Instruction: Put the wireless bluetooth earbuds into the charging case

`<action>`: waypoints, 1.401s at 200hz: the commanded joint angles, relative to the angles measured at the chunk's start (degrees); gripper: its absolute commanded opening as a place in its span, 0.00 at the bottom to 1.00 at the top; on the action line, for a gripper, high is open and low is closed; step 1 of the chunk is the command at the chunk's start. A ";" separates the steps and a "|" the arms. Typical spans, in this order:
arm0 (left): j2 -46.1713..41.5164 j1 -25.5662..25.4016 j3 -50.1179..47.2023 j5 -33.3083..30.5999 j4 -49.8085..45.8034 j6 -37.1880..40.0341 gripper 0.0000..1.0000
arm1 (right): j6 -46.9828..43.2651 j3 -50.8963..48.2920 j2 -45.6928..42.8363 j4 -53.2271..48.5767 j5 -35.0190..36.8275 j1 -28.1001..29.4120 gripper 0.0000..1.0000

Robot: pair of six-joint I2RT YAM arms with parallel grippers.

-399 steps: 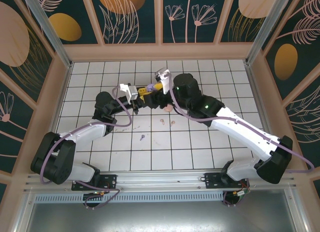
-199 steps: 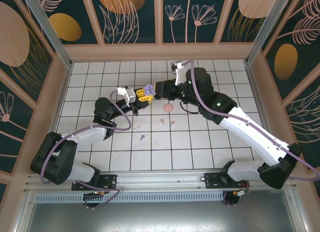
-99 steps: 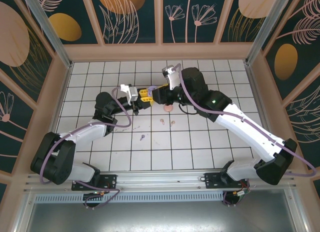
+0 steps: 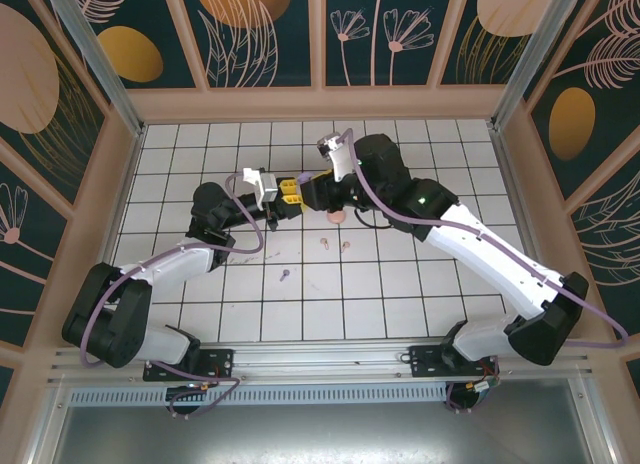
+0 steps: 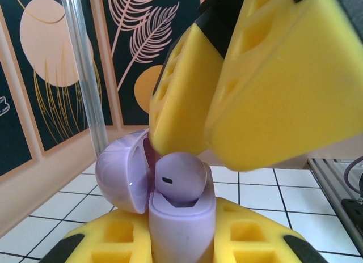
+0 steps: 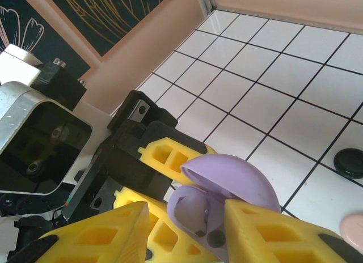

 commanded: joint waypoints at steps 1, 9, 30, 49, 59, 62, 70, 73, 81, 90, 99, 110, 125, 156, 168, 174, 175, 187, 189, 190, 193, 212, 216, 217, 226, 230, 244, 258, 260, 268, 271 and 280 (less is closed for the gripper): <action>0.35 -0.26 2.04 1.52 0.31 -0.84 0.00 | -1.65 2.72 1.27 -1.52 -0.77 0.67 0.39; 0.35 -0.21 2.17 1.47 0.04 -0.75 0.00 | -1.76 2.99 1.49 -1.74 -0.38 0.90 0.38; 0.39 -0.20 2.27 1.47 -0.09 -0.66 0.00 | -2.09 3.42 1.95 -2.52 0.78 1.30 0.38; 0.28 -0.19 2.28 1.59 0.02 -0.76 0.00 | -2.27 4.03 2.47 -3.29 2.81 1.80 0.37; 0.22 -0.19 2.37 1.60 0.00 -0.87 0.00 | -2.29 4.31 2.76 -3.53 3.73 2.07 0.36; 0.18 -0.27 2.39 1.61 0.02 -0.86 0.00 | -2.30 4.39 2.88 -3.58 3.99 2.23 0.35; 0.09 -0.22 2.37 1.52 0.02 -0.84 0.00 | -2.25 4.63 3.14 -3.73 4.56 2.56 0.35; 0.02 -0.25 2.38 1.48 0.01 -0.81 0.00 | -2.37 4.72 3.26 -3.79 4.79 2.66 0.34; -0.05 -0.23 2.28 1.47 0.01 -0.77 0.00 | -2.47 5.05 3.60 -4.00 5.68 3.11 0.34; -0.18 -0.21 2.28 1.46 0.01 -0.75 0.00 | -2.60 5.49 4.15 -4.46 6.71 3.56 0.33; -0.35 -0.25 2.29 1.45 -0.08 -0.75 0.00 | -2.74 5.94 4.62 -4.88 7.67 3.96 0.31; -0.53 -0.28 2.19 1.31 -0.07 -0.67 0.00 | -2.90 6.32 5.02 -5.34 9.06 4.43 0.30; -0.71 -0.22 2.12 1.25 -0.07 -0.66 0.00 | -2.91 6.45 5.34 -5.47 10.23 4.80 0.26; -0.66 -0.26 2.15 0.75 -0.07 -0.66 0.00 | -2.65 6.42 5.01 -5.22 11.94 4.91 0.17; -0.64 -0.28 2.09 0.34 -0.07 -0.66 0.00 | -2.48 6.53 4.67 -4.94 12.54 4.90 0.13; -0.62 -0.27 2.10 -0.03 -0.16 -0.66 0.00 | -2.24 6.58 4.41 -4.71 12.77 4.90 0.13; -0.62 -0.27 2.10 -0.07 -0.16 -0.66 0.00 | -2.18 6.54 4.42 -4.71 12.78 4.90 0.13; -0.53 -0.28 2.02 -0.90 -0.29 -0.58 0.00 | -1.69 6.51 3.71 -3.98 12.78 4.90 0.11; -0.53 -0.24 1.95 -1.03 -0.25 -0.57 0.00 | -1.62 6.55 3.59 -3.78 13.50 4.90 0.10; -0.49 -0.26 1.94 -1.10 -0.25 -0.57 0.00 | -1.56 6.57 3.57 -3.77 13.67 4.90 0.09; -0.50 -0.28 1.85 -1.42 -0.24 -0.57 0.00 | -1.40 6.53 3.36 -3.50 13.92 4.90 0.09; -0.27 -0.24 1.59 -2.69 -0.47 -0.49 0.00 | -0.34 6.32 1.98 -1.87 14.85 4.90 0.07; -0.20 -0.28 1.51 -2.77 -0.37 -0.48 0.00 | -0.09 6.26 1.66 -1.38 15.14 4.90 0.06; -0.19 -0.28 1.50 -2.76 -0.35 -0.53 0.00 | -0.05 6.30 1.55 -1.29 15.19 4.90 0.06; -0.03 -0.22 1.41 -2.92 -0.21 -0.48 0.00 | 0.24 6.16 1.10 -0.63 15.53 4.92 0.05; 0.00 -0.25 1.40 -2.88 -0.12 -0.55 0.00 | 0.33 6.28 0.83 -0.44 15.67 4.86 0.05; 0.09 -0.28 1.23 -3.01 0.19 -0.66 0.00 | 0.51 6.41 0.59 -0.14 15.68 4.81 0.04; 0.09 -0.26 1.27 -3.17 0.27 -0.68 0.00 | 0.67 6.60 0.60 -0.01 15.68 4.81 0.04; 0.09 -0.27 1.24 -3.23 0.28 -0.67 0.00 | 0.62 6.60 0.52 0.02 15.68 4.81 0.04; 0.09 -0.26 1.23 -3.43 0.24 -0.66 0.00 | 0.73 6.54 0.51 -0.02 15.77 4.80 0.04; 0.09 -0.28 1.18 -3.59 0.28 -0.62 0.00 | 0.82 6.51 0.47 -0.01 15.83 4.81 0.04; 0.09 -0.25 1.23 -4.12 0.27 -0.53 0.00 | 1.12 6.51 0.23 0.16 16.02 4.81 0.04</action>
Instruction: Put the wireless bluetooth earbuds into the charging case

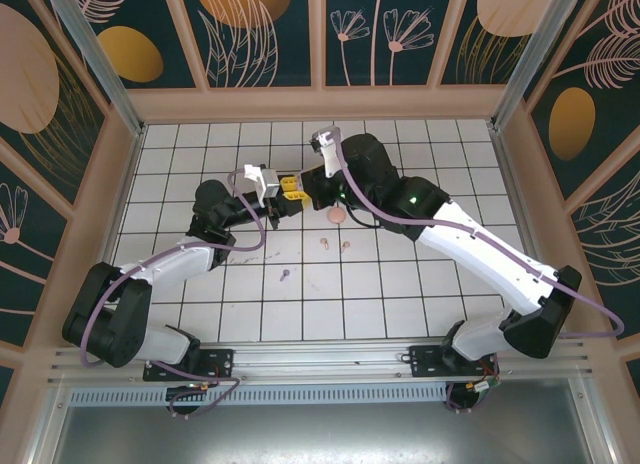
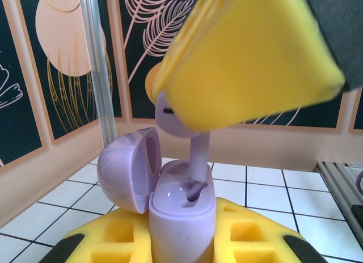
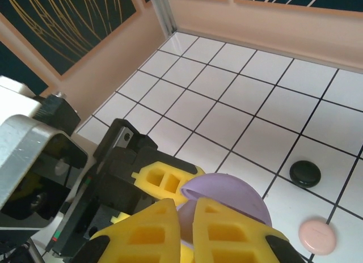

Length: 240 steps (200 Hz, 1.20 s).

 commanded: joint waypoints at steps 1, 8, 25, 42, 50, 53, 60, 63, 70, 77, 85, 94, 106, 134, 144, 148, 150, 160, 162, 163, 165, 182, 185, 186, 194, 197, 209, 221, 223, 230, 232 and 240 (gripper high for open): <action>-0.02 -0.20 0.59 -1.10 2.68 -0.16 0.00 | 1.21 1.53 -1.84 2.15 1.71 0.42 0.04; -0.02 -0.26 0.59 -1.73 2.59 -0.16 0.00 | 1.45 1.31 -2.10 2.35 1.95 0.42 0.04; 0.15 -0.26 0.51 -3.46 2.67 0.07 0.00 | 2.33 0.79 -3.11 3.01 2.84 0.42 0.04; 0.15 -0.25 -0.04 -5.82 3.38 0.21 0.00 | 3.36 0.27 -4.12 3.66 3.95 0.44 0.04; 0.14 -0.25 -0.47 -6.84 4.13 0.30 0.00 | 3.99 -0.09 -4.58 3.90 4.79 0.41 0.04; 0.12 -0.26 -0.65 -7.13 4.44 0.34 0.00 | 4.25 -0.25 -4.68 3.99 5.09 0.42 0.04; 0.06 -0.25 -1.01 -7.52 5.28 0.42 0.00 | 4.80 -0.59 -5.03 4.31 6.05 0.42 0.04; 0.11 -0.21 -1.14 -7.58 5.66 0.39 0.00 | 5.12 -0.85 -5.17 4.55 6.51 0.42 0.04; 0.15 -0.25 -1.33 -7.67 6.27 0.39 0.00 | 5.76 -1.46 -5.52 5.16 7.37 0.42 0.04; 0.15 -0.23 -1.47 -7.74 6.61 0.28 0.00 | 6.39 -2.09 -5.75 5.85 8.03 0.42 0.04; 0.24 -0.26 -1.35 -7.57 6.73 0.22 0.00 | 6.91 -2.65 -5.89 6.41 8.79 0.42 0.04; 0.24 -0.26 -1.34 -7.34 6.75 0.15 0.00 | 7.19 -3.15 -5.85 7.03 9.01 0.42 0.04; 0.26 -0.24 -1.34 -7.06 7.00 0.13 0.00 | 7.49 -3.39 -5.44 7.44 9.01 0.42 0.04; 0.30 -0.25 -1.25 -6.43 7.13 0.13 0.00 | 7.50 -2.90 -3.89 8.06 7.82 0.42 0.04; 0.24 -0.22 -1.28 -6.18 7.21 0.13 0.00 | 7.48 -2.78 -3.44 8.24 7.51 0.41 0.04; 0.28 -0.25 -1.34 -6.17 7.25 0.13 0.00 | 7.42 -2.70 -3.27 8.24 7.33 0.42 0.04; 0.25 -0.26 -1.34 -6.04 7.26 0.13 0.00 | 7.42 -2.63 -3.16 8.24 7.30 0.42 0.04; 0.24 -0.24 -1.34 -5.93 7.26 0.13 0.00 | 7.33 -2.45 -2.63 8.33 7.06 0.42 0.04; 0.28 -0.25 -1.36 -5.91 7.28 0.13 0.00 | 7.33 -2.33 -2.49 8.33 7.06 0.42 0.04; 0.26 -0.26 -1.35 -5.86 7.31 0.13 0.00 | 7.33 -2.29 -2.46 8.33 7.00 0.42 0.04; 0.31 -0.24 -1.34 -5.81 7.30 0.09 0.00 | 7.33 -2.26 -2.36 8.30 6.89 0.42 0.04; 0.33 -0.25 -1.34 -5.73 7.45 0.04 0.00 | 7.33 -1.87 -1.60 8.33 6.01 0.42 0.04; 0.33 -0.26 -1.34 -5.71 7.44 0.04 0.00 | 7.33 -1.90 -1.49 8.33 5.93 0.42 0.04; 0.33 -0.26 -1.39 -5.72 7.44 0.04 0.00 | 7.33 -1.90 -1.47 8.33 5.95 0.42 0.04; 0.26 -0.26 -1.34 -5.64 7.54 0.04 0.00 | 7.29 -1.86 -1.21 8.33 5.72 0.42 0.04; 0.24 -0.26 -1.34 -5.63 7.53 0.04 0.00 | 7.23 -1.90 -1.09 8.28 5.62 0.42 0.04; 0.24 -0.26 -1.34 -5.63 7.57 0.04 0.00 | 7.33 -1.91 -0.76 8.19 5.19 0.43 0.04; 0.15 -0.26 -1.35 -5.64 7.55 0.19 0.00 | 7.41 -2.16 -0.59 8.15 4.92 0.51 0.04; 0.15 -0.21 -1.41 -5.62 7.53 0.17 0.00 | 7.41 -2.19 -0.60 8.15 4.86 0.51 0.04; 0.15 -0.24 -1.32 -5.63 7.53 0.22 0.00 | 7.46 -2.31 -0.60 8.15 4.75 0.51 0.04; 0.15 -0.25 -1.25 -5.62 7.53 0.20 0.00 | 7.47 -2.31 -0.58 8.15 4.68 0.51 0.04; 0.15 -0.26 -1.21 -5.58 7.54 0.22 0.00 | 7.50 -2.51 -0.53 8.02 4.66 0.52 0.04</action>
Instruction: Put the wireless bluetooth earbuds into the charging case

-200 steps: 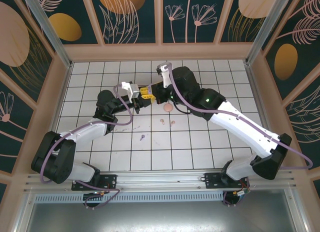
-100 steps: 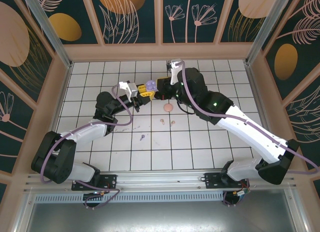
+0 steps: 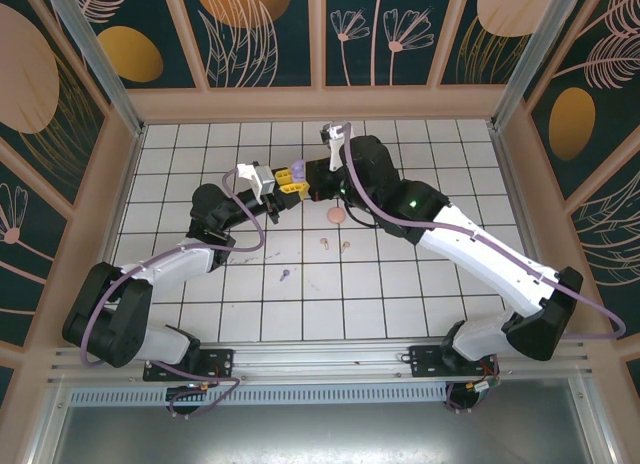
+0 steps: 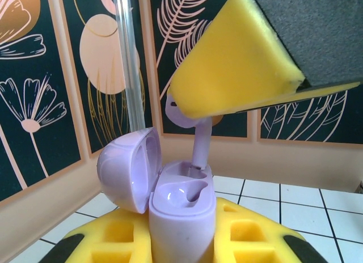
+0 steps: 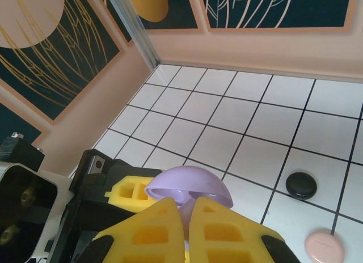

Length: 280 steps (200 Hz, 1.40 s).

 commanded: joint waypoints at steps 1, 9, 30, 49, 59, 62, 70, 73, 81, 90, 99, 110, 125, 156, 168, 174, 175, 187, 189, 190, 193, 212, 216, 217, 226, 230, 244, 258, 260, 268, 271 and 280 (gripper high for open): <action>0.20 -0.21 -0.07 1.12 2.42 0.19 0.00 | 1.05 0.24 0.15 1.88 -1.00 0.41 0.04; 0.24 -0.25 0.03 1.14 2.40 0.11 0.00 | 1.05 0.11 0.21 1.85 -1.09 0.48 0.04; 0.24 -0.26 0.19 1.26 2.43 0.02 0.00 | 1.01 -0.23 0.30 1.68 -1.16 0.48 0.04; 0.24 -0.22 0.37 1.39 2.29 0.01 0.00 | 0.70 -0.14 0.85 1.09 -1.22 0.49 0.03; 0.09 -0.25 0.39 1.40 2.19 0.02 0.00 | 0.45 -0.16 1.15 0.77 -1.31 0.49 0.03; 0.07 -0.26 0.38 1.44 2.17 0.01 0.00 | 0.36 -0.11 1.30 0.68 -1.35 0.50 0.03; -0.01 -0.26 0.39 1.44 2.14 0.07 0.00 | 0.19 -0.16 1.54 0.33 -1.26 0.58 0.03; -0.02 -0.26 0.45 1.45 2.00 0.10 0.00 | 0.10 -0.16 1.63 0.21 -1.22 0.55 0.03; -0.11 -0.25 0.46 1.40 1.90 0.19 0.00 | -0.13 -0.16 1.88 -0.11 -1.26 0.57 0.03; -0.11 -0.21 0.54 1.40 1.74 0.20 0.00 | -0.34 -0.14 2.22 -0.47 -1.21 0.57 0.03; -0.24 -0.26 0.56 1.50 1.64 0.28 0.00 | -0.69 -0.13 2.41 -0.80 -1.21 0.66 0.03; -0.20 -0.24 0.78 1.50 1.16 0.58 0.00 | -1.15 0.10 2.87 -1.41 -1.05 0.66 0.03; -0.31 -0.26 0.92 1.65 0.30 1.19 0.00 | -2.04 0.57 3.49 -2.54 -1.09 0.75 0.03; -0.20 -0.26 1.97 2.47 -2.93 2.65 0.00 | -3.42 3.56 6.28 -6.33 -0.68 0.75 0.03; -0.05 -0.26 1.99 2.62 -3.57 2.90 0.00 | -3.50 4.76 7.47 -7.52 -0.69 0.75 0.05; 0.06 -0.26 1.97 2.79 -3.67 2.81 0.00 | -3.43 5.27 7.97 -8.05 -0.74 0.75 0.07; 0.06 -0.26 1.97 2.80 -3.66 2.82 0.00 | -3.43 5.37 8.04 -8.15 -0.74 0.75 0.08; 0.22 -0.26 1.63 2.81 -3.34 2.52 0.00 | -3.14 6.37 8.78 -8.82 -0.41 0.75 0.17; 0.23 -0.21 1.58 2.74 -3.25 2.45 0.00 | -3.05 6.52 8.86 -8.90 -0.33 0.77 0.19; 0.24 -0.24 1.55 2.73 -3.19 2.42 0.00 | -3.02 6.57 8.84 -8.97 -0.27 0.76 0.21; 0.32 -0.25 1.46 2.78 -3.08 2.28 0.00 | -2.93 6.69 8.78 -9.03 -0.15 0.75 0.26; 0.50 -0.26 0.62 2.59 -1.92 1.69 0.00 | -1.91 8.04 7.80 -9.49 0.92 0.50 0.49; 0.50 -0.26 0.45 2.48 -1.62 1.56 0.00 | -1.60 8.22 7.31 -9.48 1.01 0.41 0.52; 0.50 -0.26 0.42 2.42 -1.49 1.49 0.00 | -1.55 8.29 7.19 -9.48 1.02 0.36 0.53; 0.63 -0.26 0.05 2.39 -0.64 0.97 0.00 | -0.82 8.58 5.67 -9.34 0.93 -0.07 0.58; 0.72 -0.26 -0.13 2.31 -0.25 0.78 0.00 | -0.36 8.63 5.03 -9.23 0.85 -0.16 0.60; 0.87 -0.26 -0.54 2.24 0.98 -0.01 0.00 | 1.05 8.40 2.08 -8.25 0.70 -0.63 0.68; 1.03 -0.26 -0.97 1.80 1.65 -0.45 0.00 | 2.54 7.65 -0.87 -7.39 0.25 -1.29 0.72; 1.03 -0.26 -1.01 1.65 1.69 -0.49 0.00 | 2.79 7.48 -1.27 -7.22 0.17 -1.36 0.72; 1.00 -0.26 -1.34 1.29 2.14 -0.72 0.00 | 3.72 6.78 -2.74 -6.74 -0.15 -1.83 0.73; 0.97 -0.26 -1.50 1.17 2.41 -0.83 0.00 | 4.10 6.45 -3.23 -6.55 -0.27 -1.96 0.73; 0.86 -0.26 -1.95 0.69 3.05 -1.02 0.00 | 5.24 5.47 -4.56 -6.13 -0.54 -2.68 0.74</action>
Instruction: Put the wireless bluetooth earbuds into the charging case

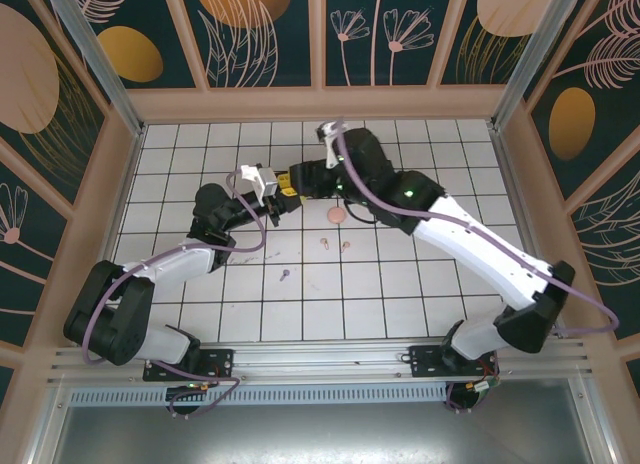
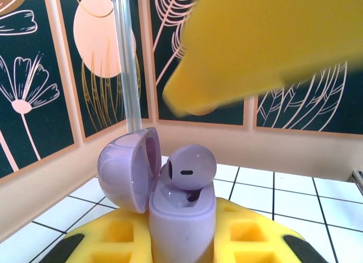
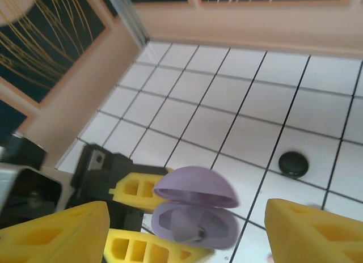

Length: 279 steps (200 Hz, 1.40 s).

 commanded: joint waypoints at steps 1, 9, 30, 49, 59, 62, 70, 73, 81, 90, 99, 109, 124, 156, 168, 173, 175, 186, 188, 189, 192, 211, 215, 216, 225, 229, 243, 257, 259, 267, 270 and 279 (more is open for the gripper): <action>0.20 -0.26 -1.31 -0.20 4.92 -1.44 0.00 | 3.90 -0.76 -6.45 2.30 -0.18 -1.63 0.74; 0.11 -0.28 -1.71 -0.98 5.37 -1.74 0.00 | 4.65 -1.87 -7.50 2.70 -0.04 -2.05 0.74; -0.23 -0.25 -2.67 -2.48 5.78 -1.93 0.00 | 5.46 -4.32 -8.60 3.06 -0.10 -2.94 0.74; -0.41 -0.26 -2.78 -2.34 5.97 -2.26 0.00 | 3.56 -5.29 -7.79 2.41 -0.80 -3.10 0.77; -0.66 -0.26 -2.76 -2.00 6.01 -2.34 0.00 | 1.66 -5.49 -7.16 2.03 -1.44 -3.08 0.78; -0.68 -0.26 -2.78 -2.04 5.97 -2.29 0.00 | 1.12 -5.60 -6.93 2.04 -1.83 -3.08 0.79; -0.77 -0.26 -2.57 -1.91 5.69 -2.29 0.00 | -0.39 -5.63 -6.30 1.66 -2.59 -3.03 0.82; -0.84 -0.26 -2.53 -1.88 5.50 -2.29 0.00 | -1.00 -5.61 -6.00 1.56 -2.91 -3.07 0.83; -0.90 -0.26 -2.35 -1.59 5.19 -2.20 0.00 | -2.15 -5.51 -5.42 1.22 -4.01 -3.07 0.84; -0.94 -0.26 -2.21 -1.39 5.01 -2.20 0.00 | -3.11 -5.47 -4.68 0.95 -5.38 -3.08 0.85; -1.00 -0.26 -2.16 -1.36 4.94 -2.20 0.00 | -3.67 -5.43 -4.01 0.85 -6.26 -3.08 0.86; -1.09 -0.21 -2.09 -1.41 4.82 -2.11 0.00 | -4.06 -5.28 -3.31 0.68 -6.36 -2.99 0.86; -1.18 -0.26 -1.99 -1.33 4.77 -2.11 0.00 | -4.47 -5.14 -2.63 0.58 -7.95 -2.99 0.86; -1.30 -0.26 -1.47 -1.00 4.25 -1.77 0.00 | -4.91 -5.27 -1.33 0.22 -8.37 -2.99 0.86; -1.30 -0.26 -1.20 -0.84 4.04 -1.73 0.00 | -5.08 -5.28 -0.89 0.05 -8.20 -2.99 0.86; -1.30 -0.26 -1.11 -0.84 3.96 -1.76 0.00 | -5.17 -5.27 -0.64 0.05 -8.15 -2.99 0.86; -1.36 -0.26 -1.07 -0.78 3.94 -1.76 0.00 | -5.18 -5.24 -0.56 0.01 -8.13 -2.99 0.86; -1.38 -0.26 -0.93 -0.71 3.89 -1.76 0.00 | -5.26 -5.22 -0.17 0.05 -8.10 -2.99 0.86; -1.32 -0.26 -0.93 -0.72 3.90 -1.76 0.00 | -5.26 -5.19 -0.09 0.05 -8.06 -2.99 0.86; -1.35 -0.26 -0.93 -0.73 3.92 -1.76 0.00 | -5.22 -5.20 -0.08 0.05 -8.08 -2.99 0.86; -1.37 -0.26 -0.85 -0.66 3.88 -1.76 0.00 | -5.25 -5.07 0.11 0.05 -8.03 -2.99 0.86; -1.47 -0.26 -0.76 -0.48 3.83 -1.76 0.00 | -5.44 -4.93 0.84 0.09 -7.84 -3.08 0.86; -1.47 -0.26 -0.75 -0.48 3.83 -1.76 0.00 | -5.44 -4.84 0.97 0.21 -7.66 -3.16 0.86; -1.51 -0.26 -0.75 -0.47 3.80 -1.76 0.00 | -5.40 -4.84 1.02 0.22 -7.62 -3.16 0.86; -1.60 -0.26 -0.76 -0.46 3.77 -1.76 0.00 | -5.44 -4.72 1.39 0.21 -7.44 -3.38 0.86; -1.58 -0.26 -0.84 -0.46 3.77 -1.74 0.00 | -5.44 -4.59 1.56 0.14 -7.44 -3.47 0.86; -1.82 -0.26 -0.84 -0.33 3.70 -1.65 0.00 | -5.38 -4.44 1.93 0.22 -7.31 -3.99 0.86; -1.91 -0.24 -0.84 -0.22 3.69 -1.58 0.00 | -5.14 -4.50 2.11 0.24 -7.17 -4.46 0.86; -1.91 -0.25 -0.84 -0.27 3.72 -1.63 0.00 | -5.15 -4.50 2.19 0.25 -7.14 -4.54 0.86; -1.91 -0.26 -0.85 -0.10 3.75 -1.58 0.00 | -4.82 -4.62 2.15 0.48 -7.13 -4.90 0.86; -1.91 -0.26 -0.85 -0.08 3.74 -1.58 0.00 | -4.70 -4.68 2.14 0.49 -7.09 -5.04 0.85; -1.87 -0.25 -0.85 -0.01 3.68 -1.58 0.00 | -4.33 -4.75 2.07 0.55 -6.96 -5.35 0.85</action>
